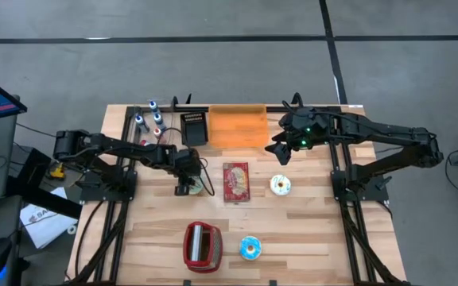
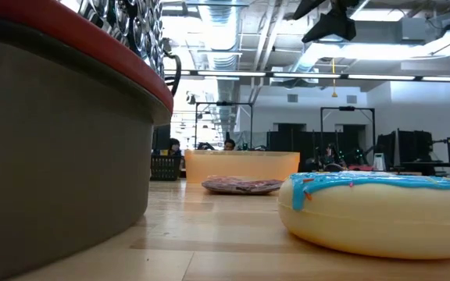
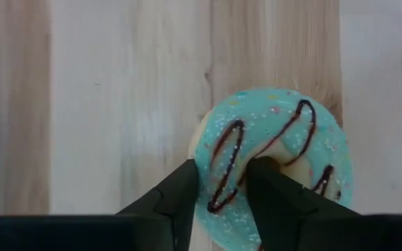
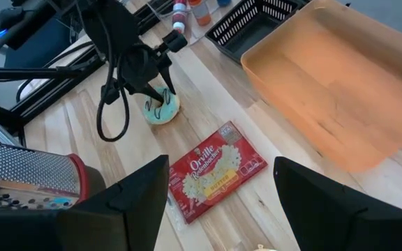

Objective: Pick & Place Food Item
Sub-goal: Put the light blue donut into the black bin

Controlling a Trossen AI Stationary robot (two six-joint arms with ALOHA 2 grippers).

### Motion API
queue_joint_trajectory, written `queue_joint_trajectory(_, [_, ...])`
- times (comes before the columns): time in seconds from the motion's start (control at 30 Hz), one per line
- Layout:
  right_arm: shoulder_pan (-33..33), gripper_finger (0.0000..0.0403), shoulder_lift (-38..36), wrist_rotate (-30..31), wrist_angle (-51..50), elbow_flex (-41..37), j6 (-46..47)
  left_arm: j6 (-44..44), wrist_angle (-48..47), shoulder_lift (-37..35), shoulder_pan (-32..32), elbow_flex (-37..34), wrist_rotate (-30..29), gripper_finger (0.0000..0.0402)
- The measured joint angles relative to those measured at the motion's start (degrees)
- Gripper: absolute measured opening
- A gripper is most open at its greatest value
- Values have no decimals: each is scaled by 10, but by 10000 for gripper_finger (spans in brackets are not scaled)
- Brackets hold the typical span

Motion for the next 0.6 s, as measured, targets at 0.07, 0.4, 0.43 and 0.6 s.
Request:
queue_joint_trajectory(0.07, [0, 249, 0, 0, 0, 0, 0, -2, 4, -7, 4, 0, 0, 112])
queue_joint_trajectory(0.4, [0, 249, 0, 1, 1, 0, -1, -14, 5, -144, 21, 0, -114, 113])
queue_joint_trajectory(0.43, [0, 249, 0, 1, 1, 0, -2, -8, 11, -157, 24, 0, -135, 112])
queue_joint_trajectory(0.6, [-1, 249, 0, 6, 2, 0, -8, 8, 28, -192, 69, 11, -229, 111])
